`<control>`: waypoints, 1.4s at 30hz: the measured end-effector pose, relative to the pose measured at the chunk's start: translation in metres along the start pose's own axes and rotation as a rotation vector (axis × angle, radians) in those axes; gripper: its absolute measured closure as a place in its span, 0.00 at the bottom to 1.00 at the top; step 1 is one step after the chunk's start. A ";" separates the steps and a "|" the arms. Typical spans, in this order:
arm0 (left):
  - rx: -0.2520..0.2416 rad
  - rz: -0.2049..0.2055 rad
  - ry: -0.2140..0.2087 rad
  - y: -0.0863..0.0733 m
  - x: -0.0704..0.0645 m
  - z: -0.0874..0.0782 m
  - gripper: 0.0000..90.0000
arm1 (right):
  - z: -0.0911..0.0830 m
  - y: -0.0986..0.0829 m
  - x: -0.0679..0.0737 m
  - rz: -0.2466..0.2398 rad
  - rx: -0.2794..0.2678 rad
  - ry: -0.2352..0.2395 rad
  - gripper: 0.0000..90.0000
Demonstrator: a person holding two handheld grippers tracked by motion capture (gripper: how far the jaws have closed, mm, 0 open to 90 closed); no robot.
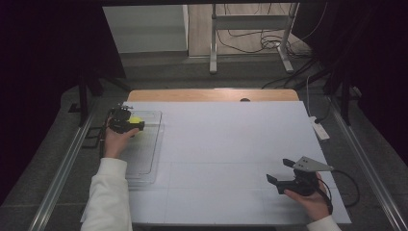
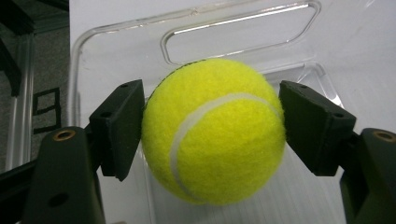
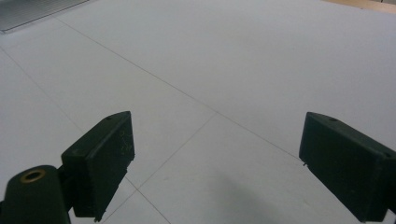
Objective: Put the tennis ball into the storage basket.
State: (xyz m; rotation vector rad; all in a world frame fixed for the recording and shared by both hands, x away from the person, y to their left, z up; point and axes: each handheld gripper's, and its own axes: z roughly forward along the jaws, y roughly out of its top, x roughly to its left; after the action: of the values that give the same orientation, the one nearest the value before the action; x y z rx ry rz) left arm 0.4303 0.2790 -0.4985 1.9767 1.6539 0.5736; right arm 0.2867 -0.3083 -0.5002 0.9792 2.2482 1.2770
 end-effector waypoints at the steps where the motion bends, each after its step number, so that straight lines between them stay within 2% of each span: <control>1: 0.003 0.002 0.001 0.000 0.000 0.000 0.30 | 0.000 0.000 0.000 -0.001 0.000 0.000 0.12; 14: 0.042 0.030 0.031 -0.001 -0.002 0.004 0.29 | 0.000 0.000 0.000 0.000 0.000 -0.001 0.12; 18: 0.028 0.030 0.041 -0.001 -0.002 0.003 0.28 | 0.000 0.000 0.000 0.000 0.001 -0.001 0.12; 22: 0.033 0.038 0.044 -0.001 -0.003 0.004 0.25 | 0.000 0.000 0.000 0.000 0.001 -0.001 0.12; 25: 0.024 0.029 0.045 -0.001 -0.003 0.003 0.22 | 0.000 0.000 0.000 -0.001 0.001 -0.001 0.12; 29: -0.016 0.003 0.024 0.000 -0.001 -0.003 0.19 | 0.000 0.000 0.000 -0.002 -0.001 -0.002 0.12; 32: -0.055 -0.022 -0.024 0.002 0.000 -0.010 0.18 | -0.001 0.000 0.000 -0.001 0.000 -0.004 0.12; 34: -0.062 -0.028 -0.033 0.002 0.000 -0.011 0.17 | -0.001 0.000 0.000 0.001 -0.003 -0.002 0.12; 35: -0.087 -0.037 -0.061 0.002 -0.002 -0.016 0.17 | -0.001 0.000 0.000 0.001 -0.003 -0.003 0.12; 40: -0.129 -0.032 -0.098 0.004 -0.009 -0.028 0.16 | -0.001 0.000 -0.001 0.002 -0.002 -0.005 0.12; 42: -0.149 -0.039 -0.135 0.005 -0.012 -0.033 0.16 | -0.001 0.000 -0.001 0.003 -0.001 -0.005 0.12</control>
State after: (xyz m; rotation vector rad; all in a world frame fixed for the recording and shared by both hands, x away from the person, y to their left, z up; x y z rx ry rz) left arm 0.4120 0.2700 -0.4695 1.8306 1.5199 0.5216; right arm 0.2868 -0.3097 -0.5000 0.9841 2.2429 1.2757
